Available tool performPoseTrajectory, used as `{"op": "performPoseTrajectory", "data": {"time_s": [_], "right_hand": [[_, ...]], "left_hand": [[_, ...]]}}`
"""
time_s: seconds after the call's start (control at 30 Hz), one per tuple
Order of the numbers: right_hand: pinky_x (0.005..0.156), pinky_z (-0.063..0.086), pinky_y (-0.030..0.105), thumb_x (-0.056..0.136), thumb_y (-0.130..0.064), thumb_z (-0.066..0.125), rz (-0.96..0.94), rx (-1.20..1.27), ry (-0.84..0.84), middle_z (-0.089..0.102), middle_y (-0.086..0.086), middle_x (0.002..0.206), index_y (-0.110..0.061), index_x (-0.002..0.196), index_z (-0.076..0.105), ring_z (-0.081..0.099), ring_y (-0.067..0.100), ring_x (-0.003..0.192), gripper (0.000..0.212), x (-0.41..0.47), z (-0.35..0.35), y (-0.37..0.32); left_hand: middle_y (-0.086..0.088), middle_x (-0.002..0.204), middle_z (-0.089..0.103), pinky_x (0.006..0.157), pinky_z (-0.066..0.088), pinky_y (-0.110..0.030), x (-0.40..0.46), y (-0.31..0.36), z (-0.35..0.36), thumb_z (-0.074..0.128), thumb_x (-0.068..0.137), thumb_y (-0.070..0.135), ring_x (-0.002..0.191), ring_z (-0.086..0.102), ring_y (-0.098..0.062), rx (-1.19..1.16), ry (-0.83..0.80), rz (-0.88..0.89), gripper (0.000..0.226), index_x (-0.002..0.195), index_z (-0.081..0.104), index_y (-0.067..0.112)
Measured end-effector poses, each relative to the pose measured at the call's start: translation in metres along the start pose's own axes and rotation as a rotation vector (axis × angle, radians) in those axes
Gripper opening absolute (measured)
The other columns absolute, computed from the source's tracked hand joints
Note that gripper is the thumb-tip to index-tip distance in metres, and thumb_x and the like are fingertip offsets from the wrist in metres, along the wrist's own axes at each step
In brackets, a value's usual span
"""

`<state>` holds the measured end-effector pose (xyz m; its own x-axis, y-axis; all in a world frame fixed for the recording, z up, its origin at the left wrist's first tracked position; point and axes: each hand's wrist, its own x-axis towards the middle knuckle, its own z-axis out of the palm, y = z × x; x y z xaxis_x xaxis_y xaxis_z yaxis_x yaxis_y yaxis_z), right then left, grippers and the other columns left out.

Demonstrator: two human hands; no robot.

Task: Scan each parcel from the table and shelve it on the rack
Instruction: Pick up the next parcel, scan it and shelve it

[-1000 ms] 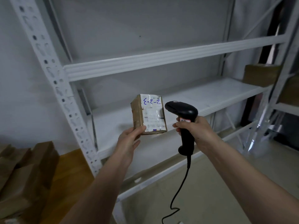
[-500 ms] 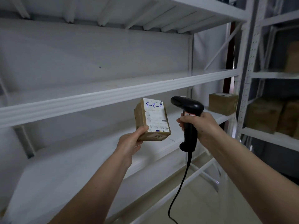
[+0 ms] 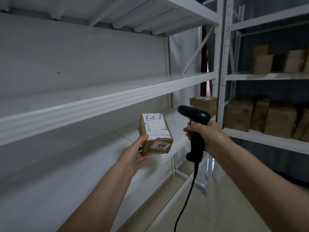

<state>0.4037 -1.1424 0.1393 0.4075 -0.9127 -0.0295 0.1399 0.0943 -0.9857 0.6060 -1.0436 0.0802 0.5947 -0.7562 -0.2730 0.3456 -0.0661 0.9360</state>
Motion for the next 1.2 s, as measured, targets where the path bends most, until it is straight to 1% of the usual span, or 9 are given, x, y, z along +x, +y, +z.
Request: {"op": "performPoseTrajectory", "data": {"time_s": [0.1,0.2,0.37,0.5,0.63,0.8,1.0,1.1,1.2], "right_hand": [[0.089,0.052,0.042,0.081,0.001,0.067,0.024,0.01,0.015,0.068,0.02,0.101,-0.001,0.114,0.057,0.065,0.03,0.091,0.034,0.011,-0.005,0.009],[0.089,0.051,0.043,0.08,0.002,0.067,0.049,0.031,0.028,0.067,0.022,0.104,0.0,0.111,0.058,0.064,0.03,0.089,0.032,0.026,-0.008,0.017],[0.089,0.051,0.044,0.079,0.004,0.067,0.077,0.06,0.013,0.066,0.024,0.103,-0.004,0.096,0.06,0.062,0.03,0.086,0.02,0.065,-0.011,0.035],[0.086,0.053,0.043,0.078,0.006,0.068,0.093,0.067,0.006,0.067,0.024,0.098,0.0,0.097,0.062,0.063,0.03,0.083,0.02,0.115,-0.02,0.05],[0.081,0.053,0.041,0.079,0.005,0.068,0.123,0.091,-0.007,0.068,0.024,0.095,0.001,0.096,0.063,0.064,0.029,0.081,0.018,0.179,-0.047,0.058],[0.07,0.052,0.037,0.08,0.008,0.066,0.176,0.141,-0.014,0.065,0.023,0.083,0.004,0.091,0.062,0.06,0.026,0.069,0.012,0.266,-0.095,0.059],[0.076,0.05,0.04,0.081,0.01,0.064,0.212,0.172,-0.004,0.064,0.024,0.082,0.006,0.091,0.063,0.057,0.028,0.071,0.011,0.358,-0.148,0.057],[0.076,0.049,0.04,0.08,0.011,0.063,0.234,0.192,-0.009,0.065,0.023,0.077,0.003,0.084,0.065,0.058,0.027,0.066,0.008,0.393,-0.166,0.061],[0.069,0.05,0.038,0.08,0.012,0.063,0.266,0.246,-0.012,0.066,0.021,0.074,0.003,0.088,0.064,0.058,0.024,0.06,0.012,0.419,-0.18,0.07]], "left_hand": [[-0.019,0.106,0.063,0.082,0.05,-0.035,0.016,-0.005,0.011,0.075,0.076,0.044,0.092,0.063,-0.026,-0.035,-0.011,-0.057,0.054,0.109,0.053,0.007],[-0.017,0.092,0.064,0.074,0.051,-0.033,0.033,-0.007,0.02,0.074,0.078,0.044,0.084,0.063,-0.024,-0.051,-0.031,-0.104,0.045,0.097,0.054,0.008],[-0.018,0.093,0.062,0.094,0.048,-0.039,0.068,-0.019,0.035,0.075,0.077,0.042,0.084,0.061,-0.026,-0.054,-0.002,-0.168,0.044,0.089,0.051,0.007],[-0.019,0.094,0.061,0.101,0.046,-0.043,0.111,-0.029,0.06,0.076,0.076,0.041,0.084,0.063,-0.028,-0.057,0.026,-0.195,0.051,0.098,0.05,0.003],[-0.018,0.089,0.062,0.101,0.046,-0.044,0.171,-0.034,0.11,0.077,0.076,0.04,0.079,0.065,-0.028,-0.029,0.043,-0.193,0.056,0.109,0.048,0.005],[-0.015,0.088,0.062,0.101,0.046,-0.047,0.257,-0.035,0.199,0.076,0.079,0.039,0.082,0.064,-0.031,-0.003,0.03,-0.213,0.05,0.109,0.05,0.008],[-0.011,0.076,0.065,0.1,0.046,-0.051,0.342,-0.036,0.292,0.069,0.087,0.031,0.081,0.066,-0.034,-0.02,0.035,-0.251,0.025,0.086,0.057,0.01],[-0.01,0.084,0.058,0.095,0.049,-0.049,0.374,-0.038,0.326,0.068,0.089,0.024,0.095,0.065,-0.039,-0.088,0.053,-0.25,0.02,0.083,0.056,0.01],[-0.012,0.079,0.061,0.086,0.051,-0.046,0.401,-0.044,0.352,0.066,0.09,0.02,0.092,0.067,-0.036,-0.15,0.066,-0.238,0.019,0.085,0.058,0.004]]}}
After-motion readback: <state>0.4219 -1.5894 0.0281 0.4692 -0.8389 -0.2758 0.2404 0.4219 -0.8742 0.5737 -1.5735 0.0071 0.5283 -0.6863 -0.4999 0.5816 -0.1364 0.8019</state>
